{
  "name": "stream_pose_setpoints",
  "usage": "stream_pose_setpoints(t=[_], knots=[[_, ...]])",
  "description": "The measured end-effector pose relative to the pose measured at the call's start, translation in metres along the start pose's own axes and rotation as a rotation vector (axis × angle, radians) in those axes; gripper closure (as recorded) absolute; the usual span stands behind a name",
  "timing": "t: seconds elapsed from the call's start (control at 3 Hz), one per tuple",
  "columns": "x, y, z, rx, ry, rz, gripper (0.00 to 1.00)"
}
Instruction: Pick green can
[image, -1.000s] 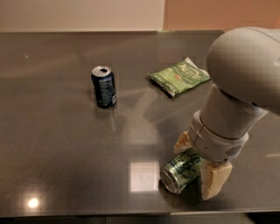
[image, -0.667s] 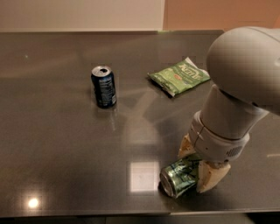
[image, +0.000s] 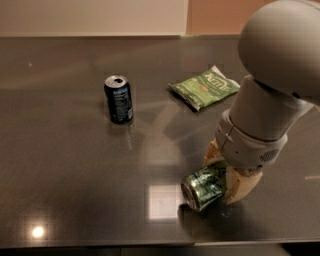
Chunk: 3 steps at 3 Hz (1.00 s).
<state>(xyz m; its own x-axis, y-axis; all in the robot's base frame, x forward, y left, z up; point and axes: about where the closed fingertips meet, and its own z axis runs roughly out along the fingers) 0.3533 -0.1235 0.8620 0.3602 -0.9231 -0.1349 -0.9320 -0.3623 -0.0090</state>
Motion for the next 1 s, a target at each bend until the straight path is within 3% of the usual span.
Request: stream_pose_setpoints(t=[0.67, 1.0], knots=[[0.003, -0.032, -0.049, 0.044, -0.039, 0.018, 1.00], [0.002, -0.068, -0.094, 0.141, -0.068, 0.002, 1.00]])
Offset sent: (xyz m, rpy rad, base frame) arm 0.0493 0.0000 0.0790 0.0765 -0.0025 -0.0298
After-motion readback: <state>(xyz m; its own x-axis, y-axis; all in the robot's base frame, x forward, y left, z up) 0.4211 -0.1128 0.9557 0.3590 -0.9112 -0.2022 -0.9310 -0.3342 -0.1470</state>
